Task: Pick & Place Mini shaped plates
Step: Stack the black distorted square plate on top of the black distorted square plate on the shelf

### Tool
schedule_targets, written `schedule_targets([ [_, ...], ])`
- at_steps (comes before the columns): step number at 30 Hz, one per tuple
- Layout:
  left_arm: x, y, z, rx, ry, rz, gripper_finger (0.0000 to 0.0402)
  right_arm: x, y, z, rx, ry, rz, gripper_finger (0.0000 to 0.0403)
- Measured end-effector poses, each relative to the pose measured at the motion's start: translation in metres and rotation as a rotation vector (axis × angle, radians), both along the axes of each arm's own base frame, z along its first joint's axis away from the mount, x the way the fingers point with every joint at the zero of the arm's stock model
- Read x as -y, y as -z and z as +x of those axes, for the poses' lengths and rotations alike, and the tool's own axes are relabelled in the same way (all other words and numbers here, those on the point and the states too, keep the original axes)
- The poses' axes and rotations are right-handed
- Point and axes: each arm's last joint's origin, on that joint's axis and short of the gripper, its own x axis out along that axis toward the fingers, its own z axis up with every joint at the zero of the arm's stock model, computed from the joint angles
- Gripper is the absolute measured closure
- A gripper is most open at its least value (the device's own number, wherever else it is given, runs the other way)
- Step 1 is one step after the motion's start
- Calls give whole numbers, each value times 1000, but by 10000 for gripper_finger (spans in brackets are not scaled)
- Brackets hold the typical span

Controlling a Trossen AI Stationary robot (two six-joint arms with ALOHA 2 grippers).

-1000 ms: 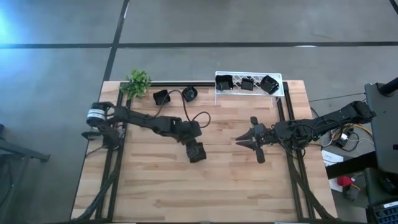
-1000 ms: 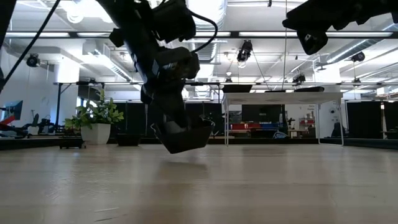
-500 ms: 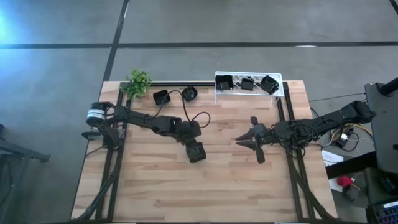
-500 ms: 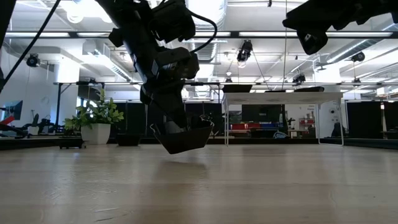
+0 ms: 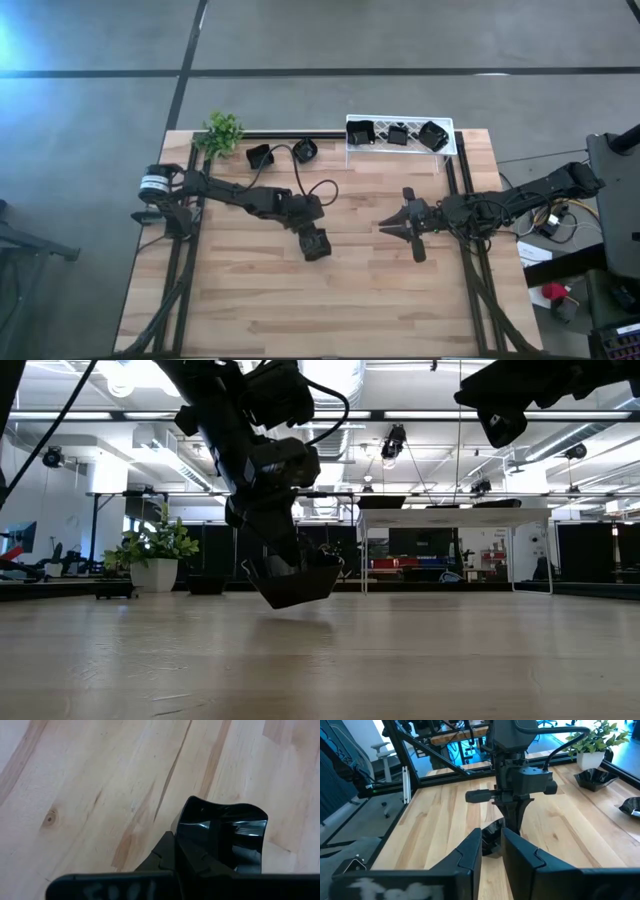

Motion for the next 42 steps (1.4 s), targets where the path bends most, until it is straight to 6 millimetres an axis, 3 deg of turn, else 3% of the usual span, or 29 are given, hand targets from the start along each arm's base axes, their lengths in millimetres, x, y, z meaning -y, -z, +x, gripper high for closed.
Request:
schedule_targets([
  [42, -1, 0, 0, 2, -30, -4, 401, 0, 0, 0, -1, 0, 3, 334],
])
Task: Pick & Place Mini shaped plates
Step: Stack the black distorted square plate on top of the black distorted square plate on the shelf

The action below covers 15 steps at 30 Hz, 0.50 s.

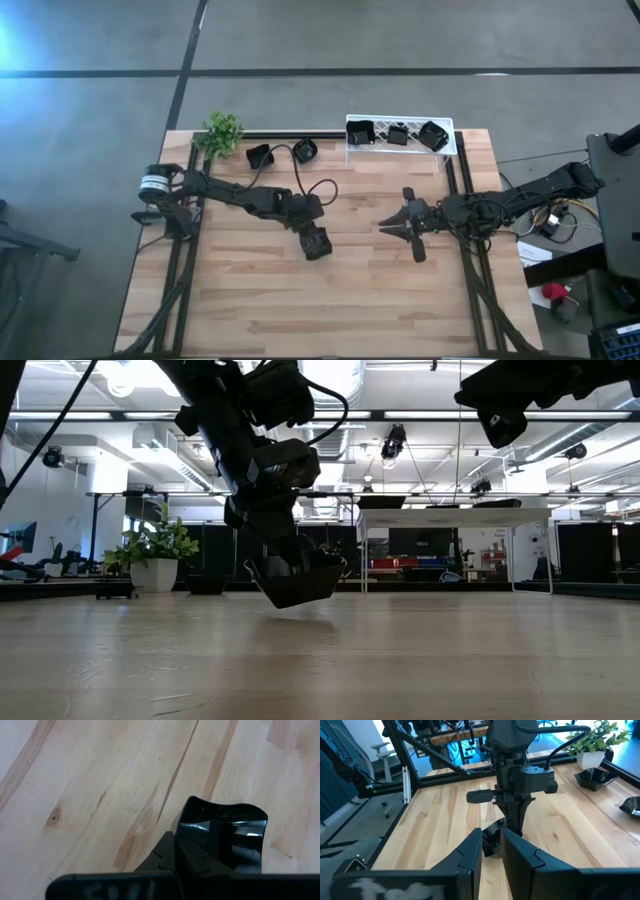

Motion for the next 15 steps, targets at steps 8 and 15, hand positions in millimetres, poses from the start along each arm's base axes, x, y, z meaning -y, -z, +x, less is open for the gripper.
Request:
schedule_targets([
  [8, 0, 0, 0, -1, -24, -16, 392, 0, 0, 0, 0, 0, 0, 328],
  [15, 0, 0, 0, -1, -25, -17, 356, 0, 0, 0, 0, 0, 0, 336],
])
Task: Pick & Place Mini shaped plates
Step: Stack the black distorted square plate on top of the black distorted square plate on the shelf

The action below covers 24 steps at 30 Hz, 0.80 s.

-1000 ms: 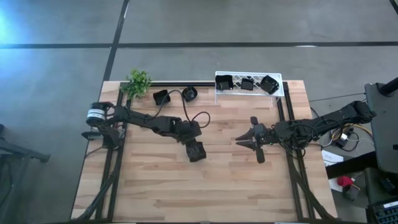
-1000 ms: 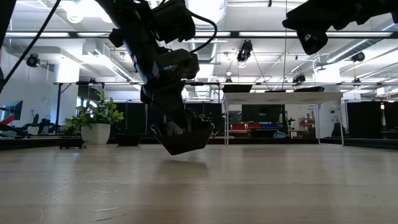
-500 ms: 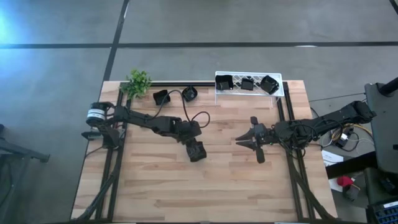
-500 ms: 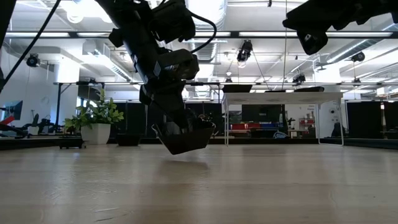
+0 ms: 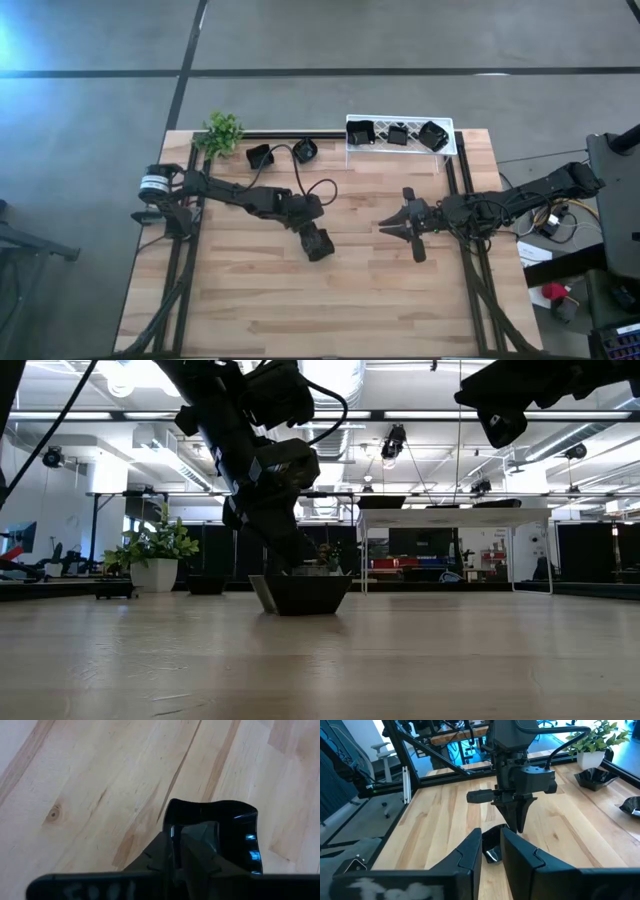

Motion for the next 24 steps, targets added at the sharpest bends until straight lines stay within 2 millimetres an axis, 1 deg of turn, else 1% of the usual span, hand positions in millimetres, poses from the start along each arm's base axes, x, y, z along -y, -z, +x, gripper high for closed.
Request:
schedule_targets([
  [5, -2, -1, -1, 3, 33, 26, 344, 0, 0, 0, 0, 0, 0, 336],
  [8, -4, -7, -2, 22, 77, 63, 345, 0, 0, 0, 1, 0, 0, 332],
  [11, -5, -20, -7, 56, 103, 98, 345, 0, 0, 0, 1, 0, 0, 329],
  [14, -2, -38, -15, 94, 135, 174, 346, 0, 0, 0, 2, 0, -3, 328],
  [16, 4, -51, -24, 107, 126, 239, 346, 0, 0, 0, 2, 0, -3, 330],
  [19, 18, -72, -41, 130, 90, 379, 346, 0, 0, 0, 3, 0, -3, 335],
  [24, 55, -100, -72, 196, 78, 513, 346, -1, 0, 5, 18, 0, -3, 342],
])
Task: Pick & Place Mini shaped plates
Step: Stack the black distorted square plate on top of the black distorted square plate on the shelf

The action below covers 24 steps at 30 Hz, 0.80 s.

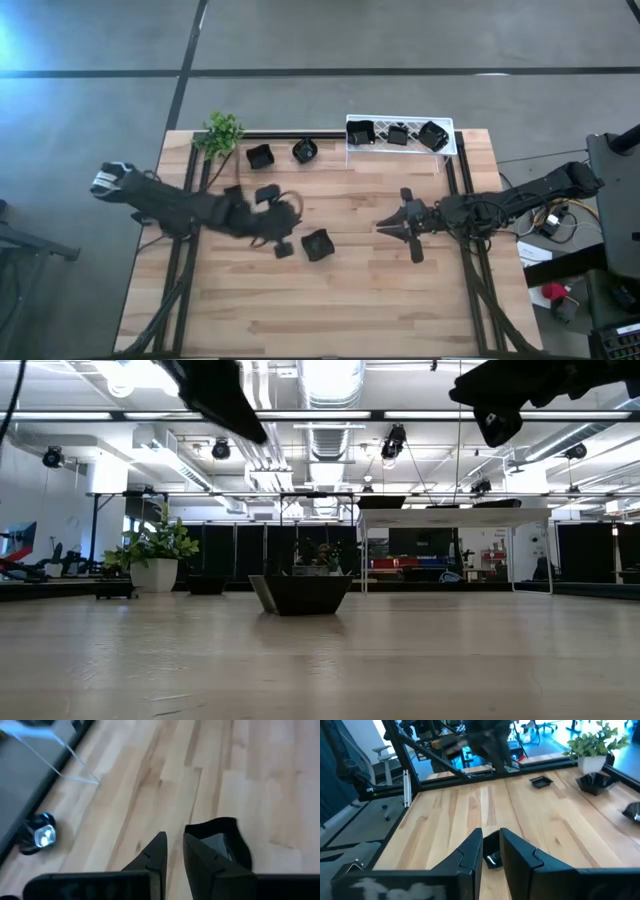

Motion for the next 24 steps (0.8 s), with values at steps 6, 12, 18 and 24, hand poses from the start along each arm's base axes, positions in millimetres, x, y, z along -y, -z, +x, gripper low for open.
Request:
schedule_targets([
  [6, 42, -8, -33, 101, 17, 74, 346, -6, 8, 23, 33, -22, -93, 341],
  [12, 69, 0, -55, 140, 55, 96, 346, -10, 3, 57, 8, -3, -81, 344],
  [18, 87, 20, -71, 163, 69, 130, 346, -12, 9, 94, -63, 14, -94, 346],
  [24, 97, 36, -81, 187, 99, 106, 346, -9, 20, 120, -208, 45, -79, 346],
])
